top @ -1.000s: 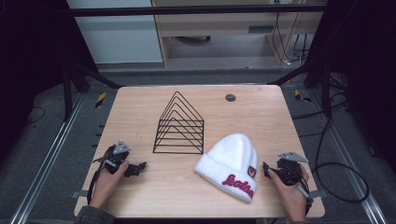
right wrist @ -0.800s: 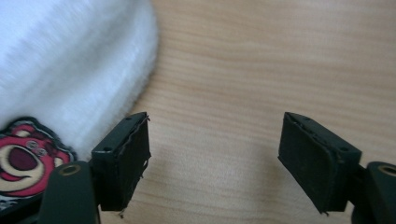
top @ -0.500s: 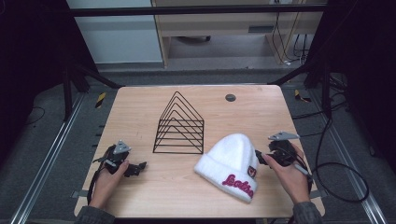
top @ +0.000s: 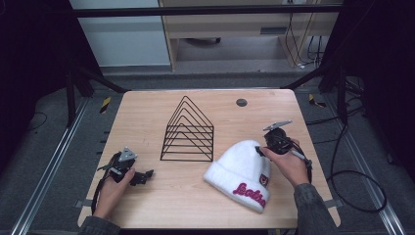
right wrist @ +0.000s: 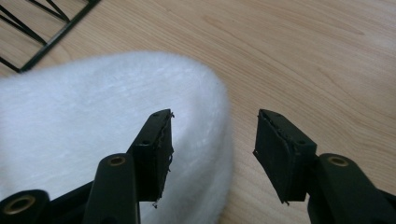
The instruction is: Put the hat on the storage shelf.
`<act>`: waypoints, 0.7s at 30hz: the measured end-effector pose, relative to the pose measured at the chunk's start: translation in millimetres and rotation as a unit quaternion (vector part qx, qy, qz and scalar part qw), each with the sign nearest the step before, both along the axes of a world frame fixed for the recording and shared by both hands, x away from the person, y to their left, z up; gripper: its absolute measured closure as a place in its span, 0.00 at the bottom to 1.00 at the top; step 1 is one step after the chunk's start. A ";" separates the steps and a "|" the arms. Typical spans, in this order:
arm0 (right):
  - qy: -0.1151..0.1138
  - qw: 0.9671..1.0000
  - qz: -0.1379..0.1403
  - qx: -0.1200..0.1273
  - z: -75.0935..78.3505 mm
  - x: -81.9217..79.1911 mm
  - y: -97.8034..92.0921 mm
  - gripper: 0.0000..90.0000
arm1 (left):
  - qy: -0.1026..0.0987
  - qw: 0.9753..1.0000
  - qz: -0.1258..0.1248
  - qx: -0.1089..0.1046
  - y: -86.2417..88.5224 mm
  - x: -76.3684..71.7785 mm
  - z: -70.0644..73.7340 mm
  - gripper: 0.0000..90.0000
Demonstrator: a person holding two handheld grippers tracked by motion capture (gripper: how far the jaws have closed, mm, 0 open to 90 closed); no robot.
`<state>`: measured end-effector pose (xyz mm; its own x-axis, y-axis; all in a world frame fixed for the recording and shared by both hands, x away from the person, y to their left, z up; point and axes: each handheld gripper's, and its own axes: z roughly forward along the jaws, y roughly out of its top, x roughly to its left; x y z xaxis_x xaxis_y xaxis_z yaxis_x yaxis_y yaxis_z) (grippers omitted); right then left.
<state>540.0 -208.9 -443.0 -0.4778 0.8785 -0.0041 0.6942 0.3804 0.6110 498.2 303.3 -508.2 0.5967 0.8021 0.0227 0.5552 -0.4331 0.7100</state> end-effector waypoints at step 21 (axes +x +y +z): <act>0.054 0.998 0.007 -0.009 -31.2 24.0 16.1 0.71 | 0.000 1.000 0.000 0.000 0.0 0.0 0.0 0.00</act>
<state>564.0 -192.9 -474.3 -0.4877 0.8724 0.0322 0.7508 0.4003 0.5255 498.2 303.3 -508.1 0.5966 0.8022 0.0226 0.5554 -0.4330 0.7099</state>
